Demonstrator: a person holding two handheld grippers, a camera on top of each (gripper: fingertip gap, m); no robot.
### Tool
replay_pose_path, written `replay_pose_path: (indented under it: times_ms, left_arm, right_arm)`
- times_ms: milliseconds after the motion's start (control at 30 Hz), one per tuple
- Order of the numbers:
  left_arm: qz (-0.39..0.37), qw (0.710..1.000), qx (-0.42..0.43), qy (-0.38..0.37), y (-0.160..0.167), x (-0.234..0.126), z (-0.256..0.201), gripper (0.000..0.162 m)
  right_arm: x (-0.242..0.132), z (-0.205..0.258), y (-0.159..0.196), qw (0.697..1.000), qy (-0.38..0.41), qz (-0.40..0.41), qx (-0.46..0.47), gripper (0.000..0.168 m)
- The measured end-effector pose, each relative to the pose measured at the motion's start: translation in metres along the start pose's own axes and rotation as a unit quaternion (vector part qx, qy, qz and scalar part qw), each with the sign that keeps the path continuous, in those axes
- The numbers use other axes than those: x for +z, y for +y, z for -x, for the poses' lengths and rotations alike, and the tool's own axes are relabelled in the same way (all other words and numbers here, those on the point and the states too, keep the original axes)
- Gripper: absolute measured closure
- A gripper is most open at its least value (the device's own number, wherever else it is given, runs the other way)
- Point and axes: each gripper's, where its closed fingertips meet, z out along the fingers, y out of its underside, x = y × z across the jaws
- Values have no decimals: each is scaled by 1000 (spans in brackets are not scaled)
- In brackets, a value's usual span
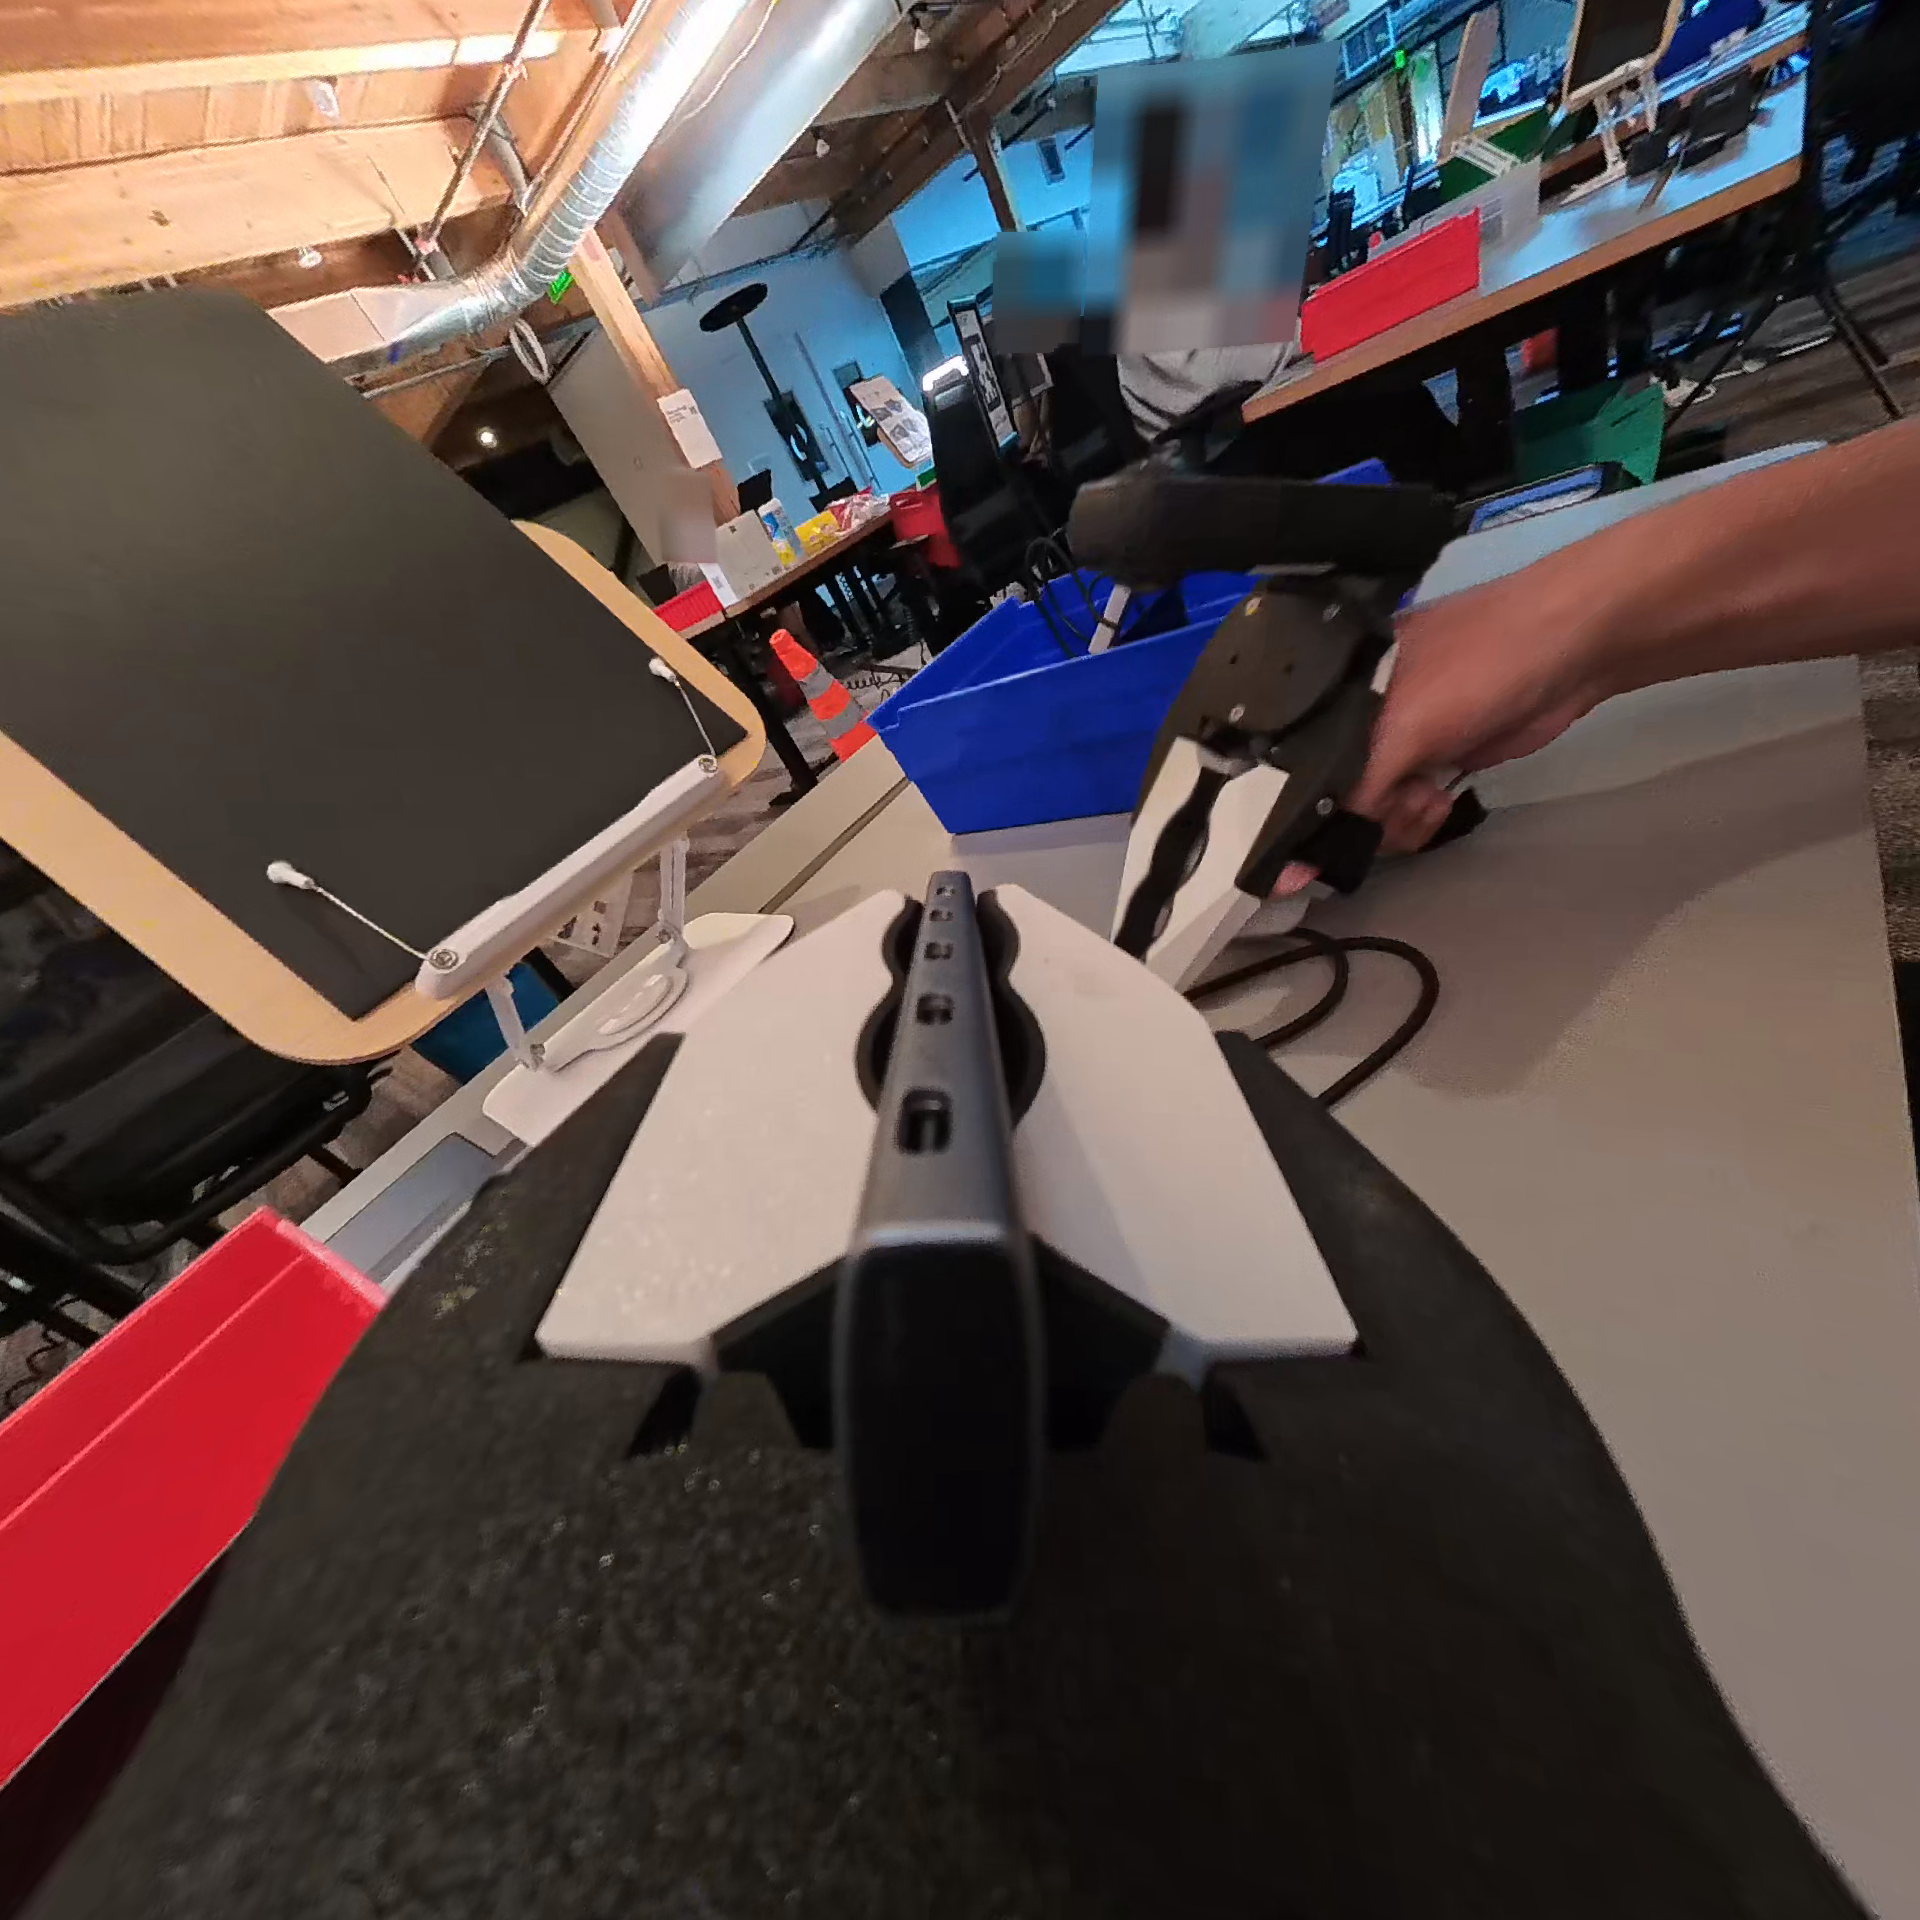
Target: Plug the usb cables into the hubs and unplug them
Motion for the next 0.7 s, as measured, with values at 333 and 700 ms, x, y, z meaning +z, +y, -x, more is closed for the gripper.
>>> replay_pose_path:
  times_ms: [333,700]
  left_arm:
    - [2,998,56,30,8,6,-18,152]
    - [101,967,232,23,43,51,-24,152]
  right_arm:
    - [-3,-6,-3,1000,17,13,-19,167]
    - [-85,48,-49,984,-64,49,-158,166]
